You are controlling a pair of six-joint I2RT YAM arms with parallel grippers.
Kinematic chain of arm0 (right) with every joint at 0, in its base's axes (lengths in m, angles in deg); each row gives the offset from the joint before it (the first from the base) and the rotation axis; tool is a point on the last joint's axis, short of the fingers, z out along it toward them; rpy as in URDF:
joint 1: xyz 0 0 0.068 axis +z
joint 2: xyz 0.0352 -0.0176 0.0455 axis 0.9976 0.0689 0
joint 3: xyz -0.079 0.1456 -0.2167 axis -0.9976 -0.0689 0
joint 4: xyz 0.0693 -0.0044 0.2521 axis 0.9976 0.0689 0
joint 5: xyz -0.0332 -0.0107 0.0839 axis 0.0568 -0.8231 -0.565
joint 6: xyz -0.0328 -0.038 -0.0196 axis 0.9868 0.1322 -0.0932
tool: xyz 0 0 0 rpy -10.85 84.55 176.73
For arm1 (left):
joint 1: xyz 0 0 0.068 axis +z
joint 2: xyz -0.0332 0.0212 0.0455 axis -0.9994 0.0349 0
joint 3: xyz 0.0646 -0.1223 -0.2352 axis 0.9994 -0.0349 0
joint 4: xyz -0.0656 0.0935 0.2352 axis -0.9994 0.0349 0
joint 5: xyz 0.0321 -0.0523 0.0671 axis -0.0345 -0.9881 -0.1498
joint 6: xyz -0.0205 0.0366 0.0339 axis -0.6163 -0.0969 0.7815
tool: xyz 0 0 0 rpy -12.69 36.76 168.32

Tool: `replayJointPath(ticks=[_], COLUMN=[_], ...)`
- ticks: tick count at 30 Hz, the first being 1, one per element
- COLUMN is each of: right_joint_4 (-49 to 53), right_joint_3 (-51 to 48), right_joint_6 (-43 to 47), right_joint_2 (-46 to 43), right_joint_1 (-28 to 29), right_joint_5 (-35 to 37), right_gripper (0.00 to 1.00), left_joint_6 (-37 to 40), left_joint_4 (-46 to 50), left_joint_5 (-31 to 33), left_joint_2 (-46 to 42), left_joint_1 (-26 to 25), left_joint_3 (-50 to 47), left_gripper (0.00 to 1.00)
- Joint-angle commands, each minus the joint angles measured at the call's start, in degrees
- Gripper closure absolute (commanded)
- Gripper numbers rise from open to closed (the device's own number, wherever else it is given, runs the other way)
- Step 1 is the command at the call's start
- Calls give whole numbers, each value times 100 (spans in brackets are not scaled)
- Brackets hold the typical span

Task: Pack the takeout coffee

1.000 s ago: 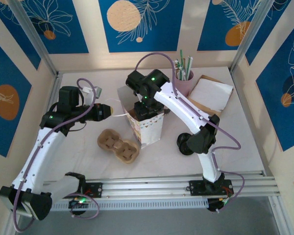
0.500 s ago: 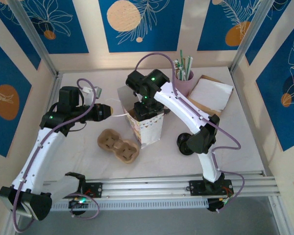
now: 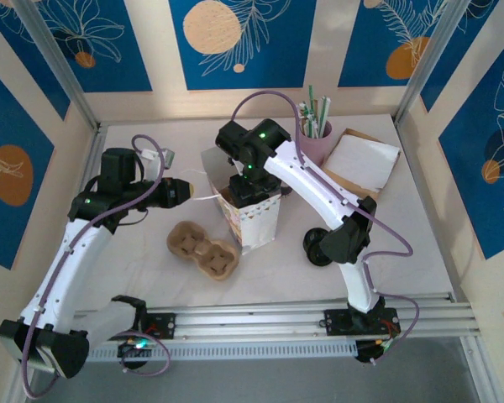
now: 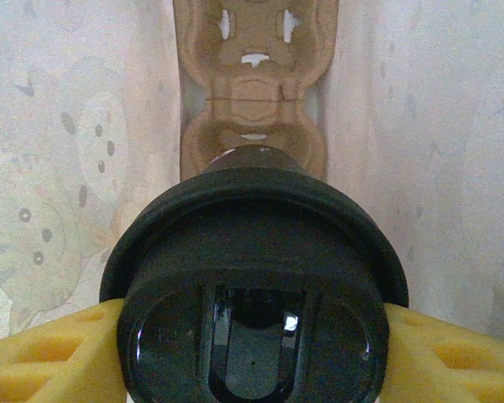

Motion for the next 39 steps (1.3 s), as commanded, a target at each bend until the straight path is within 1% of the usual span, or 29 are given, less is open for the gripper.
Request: replayJointPath(ticks=[1, 12, 18, 27, 39], right_joint_4=[496, 400, 126, -250, -285], right_joint_3=[73, 49, -233, -682, -713], right_joint_6=[73, 83, 101, 133, 153], right_joint_2=[-32, -45, -141, -287, -283], right_joint_1=[-6, 0, -9, -92, -104], right_joint_5=[-167, -49, -2, -114, -126], right_gripper=[44, 44, 44, 44, 44], left_joint_6=[78, 86, 104, 104, 106], left_joint_4=[90, 107, 134, 147, 152], left_joint_5=[32, 34, 53, 46, 60], left_joint_2=[-110, -120, -121, -110, -100], left_joint_1=[-65, -65, -65, -68, -74], left_joint_3=[-23, -15, -23, 5, -1], left_gripper=[81, 81, 81, 81, 81])
